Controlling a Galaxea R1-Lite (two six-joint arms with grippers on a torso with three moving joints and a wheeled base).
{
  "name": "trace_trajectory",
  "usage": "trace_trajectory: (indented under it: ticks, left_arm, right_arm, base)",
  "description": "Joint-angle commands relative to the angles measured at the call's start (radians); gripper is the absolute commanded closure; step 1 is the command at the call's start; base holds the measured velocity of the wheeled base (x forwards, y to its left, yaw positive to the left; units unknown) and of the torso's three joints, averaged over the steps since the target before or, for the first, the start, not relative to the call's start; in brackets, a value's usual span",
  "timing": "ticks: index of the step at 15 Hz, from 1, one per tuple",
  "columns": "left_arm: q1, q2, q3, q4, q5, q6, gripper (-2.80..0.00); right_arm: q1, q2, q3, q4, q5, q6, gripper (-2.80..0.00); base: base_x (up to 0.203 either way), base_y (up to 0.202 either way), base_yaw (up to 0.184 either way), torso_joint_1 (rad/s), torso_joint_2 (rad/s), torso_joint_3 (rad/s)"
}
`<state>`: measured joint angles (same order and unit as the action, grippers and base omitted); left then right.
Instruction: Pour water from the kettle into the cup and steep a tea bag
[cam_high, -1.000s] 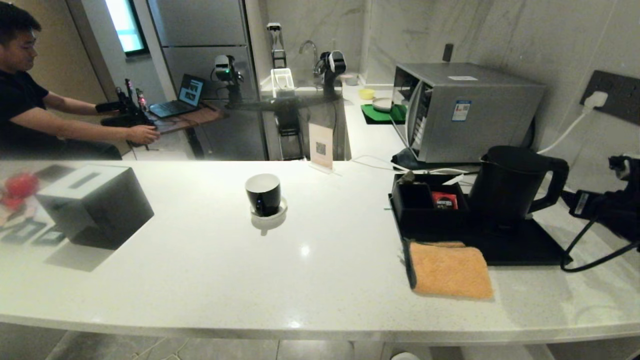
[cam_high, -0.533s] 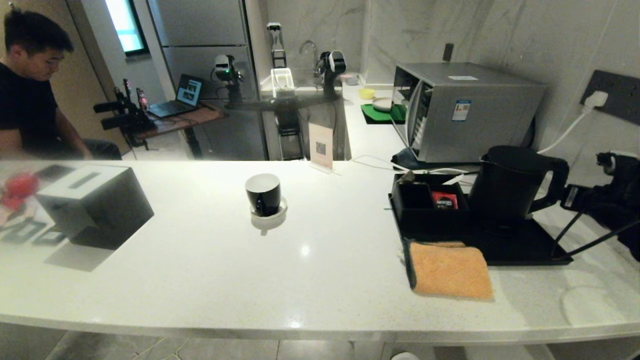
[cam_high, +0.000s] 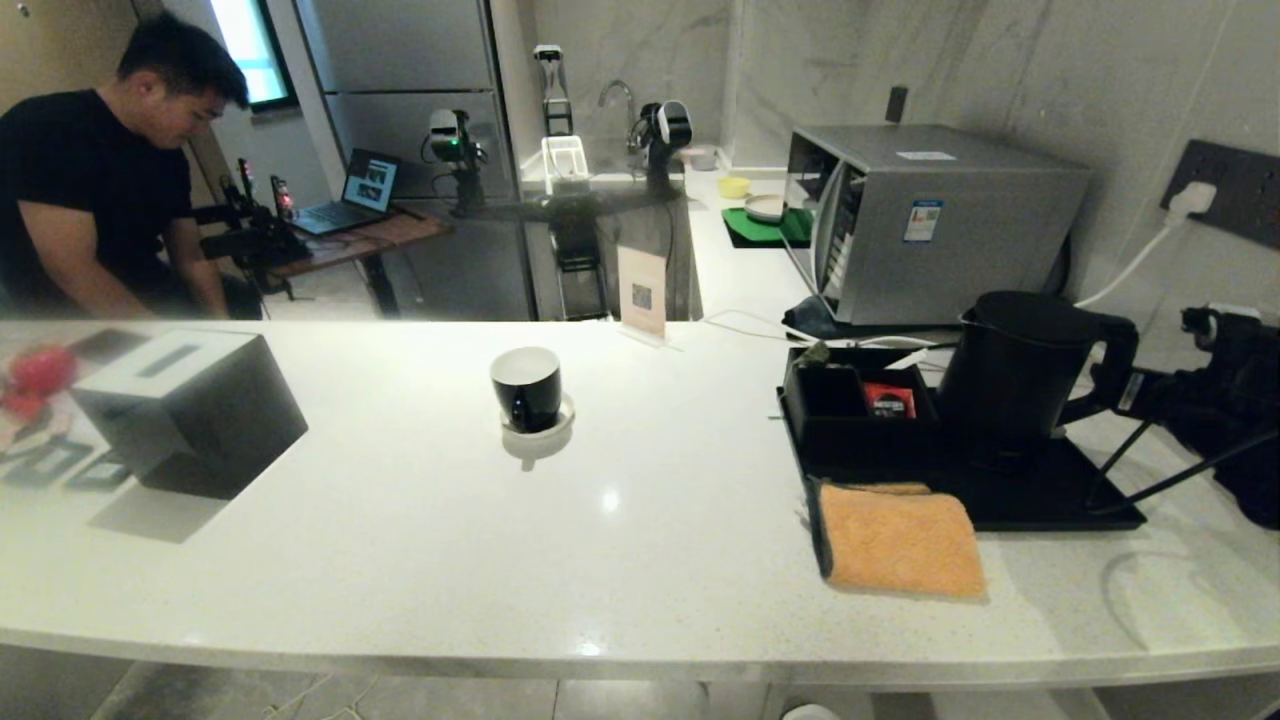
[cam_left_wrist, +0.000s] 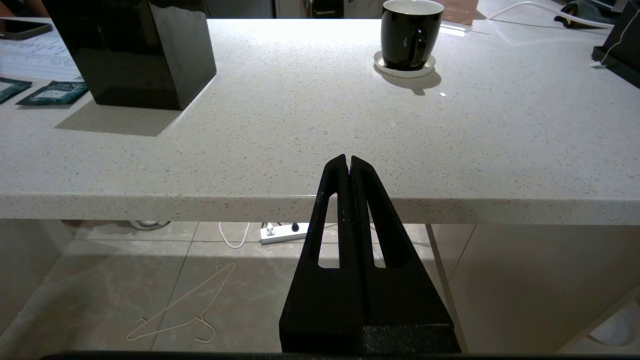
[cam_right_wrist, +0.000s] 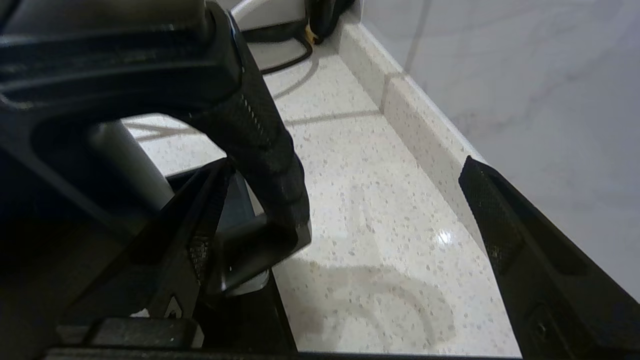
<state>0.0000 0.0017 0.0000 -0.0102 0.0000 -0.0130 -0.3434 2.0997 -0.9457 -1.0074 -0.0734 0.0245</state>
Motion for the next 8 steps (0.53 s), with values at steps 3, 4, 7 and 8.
trace_trajectory:
  ticks: [3, 4, 7, 8]
  left_arm:
    - [0.0, 0.0, 0.0, -0.001, 0.0, -0.001, 0.0]
    - [0.0, 0.0, 0.0, -0.001, 0.0, -0.001, 0.0]
    - [0.0, 0.0, 0.0, -0.001, 0.0, -0.001, 0.0]
    - [0.0, 0.0, 0.0, -0.001, 0.0, -0.001, 0.0]
  right_arm:
    - [0.0, 0.016, 0.001, -0.037, 0.0, 0.002, -2.8]
    - [0.0, 0.02, 0.004, -0.06, 0.001, 0.002, -2.8]
    - [0.0, 0.02, 0.028, -0.117, 0.0, 0.0, -2.8]
    - [0.0, 0.02, 0.044, -0.143, 0.0, 0.0, -2.8]
  base:
    - [0.0, 0.0, 0.0, 0.0, 0.0, 0.0]
    - [0.0, 0.0, 0.0, 0.0, 0.0, 0.0]
    - [0.0, 0.0, 0.0, 0.0, 0.0, 0.0]
    - [0.0, 0.0, 0.0, 0.0, 0.0, 0.0]
